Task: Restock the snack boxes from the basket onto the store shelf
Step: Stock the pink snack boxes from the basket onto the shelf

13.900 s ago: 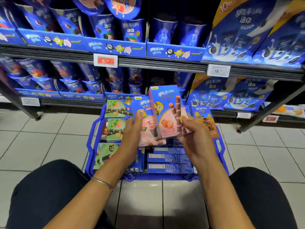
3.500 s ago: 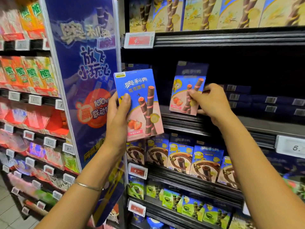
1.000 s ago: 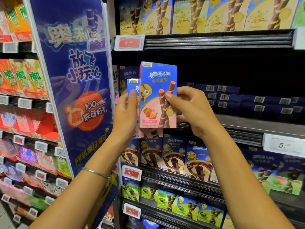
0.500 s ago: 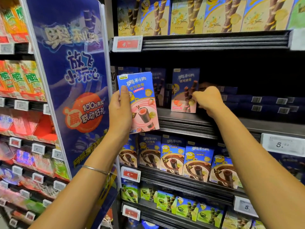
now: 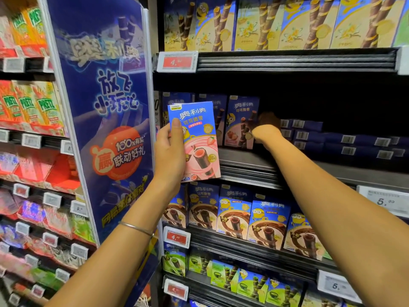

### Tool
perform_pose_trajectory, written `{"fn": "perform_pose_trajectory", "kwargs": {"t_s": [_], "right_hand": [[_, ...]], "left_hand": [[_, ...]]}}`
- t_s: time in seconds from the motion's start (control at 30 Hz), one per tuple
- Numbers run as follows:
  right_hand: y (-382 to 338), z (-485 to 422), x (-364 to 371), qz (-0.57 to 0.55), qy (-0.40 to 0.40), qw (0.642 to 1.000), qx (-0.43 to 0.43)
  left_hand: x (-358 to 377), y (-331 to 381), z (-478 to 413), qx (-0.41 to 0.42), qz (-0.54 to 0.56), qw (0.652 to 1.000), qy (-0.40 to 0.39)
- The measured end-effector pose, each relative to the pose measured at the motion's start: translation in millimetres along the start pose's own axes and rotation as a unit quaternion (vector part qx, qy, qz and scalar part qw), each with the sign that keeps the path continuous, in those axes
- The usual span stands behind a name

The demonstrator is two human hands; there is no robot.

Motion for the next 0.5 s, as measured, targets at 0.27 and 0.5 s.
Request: {"fn": "perform_pose_trajectory", "kwargs": {"t_s": [0.27, 0.5], "right_hand": [[2.8, -2.2, 9.5, -0.084, -0.004, 0.996, 0.002], [2.8, 18.8, -11.7, -0.117, -0.007, 0.993, 0.004]], "left_hand": [[2.7, -3.5, 0.7, -0.013, 0.001, 1.0, -0.01], [8.5, 3.6, 3.4, -0.012, -0.009, 1.0, -0.02]]}}
Point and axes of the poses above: each hand's wrist, its own z-axis away from the middle knuckle, its own x-axis out of the palm, y = z × x, the point moved 8 cm from there along -z, towards the middle knuckle, and after that the axes turned 2 degrees about x, right-handed, at the moved point
